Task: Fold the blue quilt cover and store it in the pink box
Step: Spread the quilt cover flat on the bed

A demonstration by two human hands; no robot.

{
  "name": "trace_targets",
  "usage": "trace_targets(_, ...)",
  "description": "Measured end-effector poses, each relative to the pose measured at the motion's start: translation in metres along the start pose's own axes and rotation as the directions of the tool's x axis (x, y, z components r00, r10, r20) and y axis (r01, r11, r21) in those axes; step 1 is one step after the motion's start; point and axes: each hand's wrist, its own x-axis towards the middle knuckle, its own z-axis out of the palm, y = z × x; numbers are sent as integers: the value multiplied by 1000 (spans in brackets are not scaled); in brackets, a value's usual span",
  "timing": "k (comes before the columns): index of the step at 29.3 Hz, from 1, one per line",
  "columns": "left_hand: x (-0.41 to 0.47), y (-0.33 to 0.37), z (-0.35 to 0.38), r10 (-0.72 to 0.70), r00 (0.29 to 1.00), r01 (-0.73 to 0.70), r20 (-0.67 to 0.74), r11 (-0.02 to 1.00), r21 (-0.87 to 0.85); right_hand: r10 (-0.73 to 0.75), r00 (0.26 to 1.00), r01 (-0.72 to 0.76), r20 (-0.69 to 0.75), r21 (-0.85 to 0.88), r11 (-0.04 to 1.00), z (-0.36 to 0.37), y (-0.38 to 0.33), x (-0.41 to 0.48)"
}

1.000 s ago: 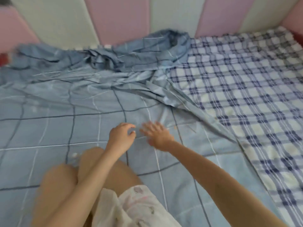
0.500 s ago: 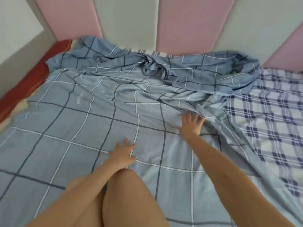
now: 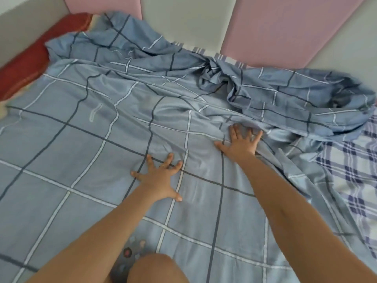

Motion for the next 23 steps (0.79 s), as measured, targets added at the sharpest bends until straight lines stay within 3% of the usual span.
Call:
trace_targets(3, 7, 0, -3, -5, 1000, 5, -9, 1000, 2, 106, 992, -112, 74, 74, 991, -11, -12, 19)
trace_targets(5, 6, 1, -3, -6, 1000, 6, 0, 1000, -7, 114, 993, -116, 22, 132, 984, -16, -26, 14)
trace_targets(7, 6, 2, -3, 1, 1000, -1, 5, 1000, -1, -32, 984, 55, -177, 132, 990, -16, -40, -1)
trace_targets(9, 5, 1, -4, -2, 1000, 2, 4, 1000, -1, -185, 922, 235, -340, 113, 965, -16, -55, -14)
trace_targets(14, 2, 4, -6, -16, 1000, 16, 9, 1000, -1, -87, 965, 171, -246, 345, 923, -27, -61, 2)
trace_targets(17, 2, 11, -9, -47, 998, 47, 28, 999, 19, -88, 955, 202, -282, 407, 891, -40, -56, 15)
trace_targets(23, 5, 12, -7, -46, 999, 45, 19, 998, 47, -105, 884, 237, -456, 244, 940, -55, -45, 32)
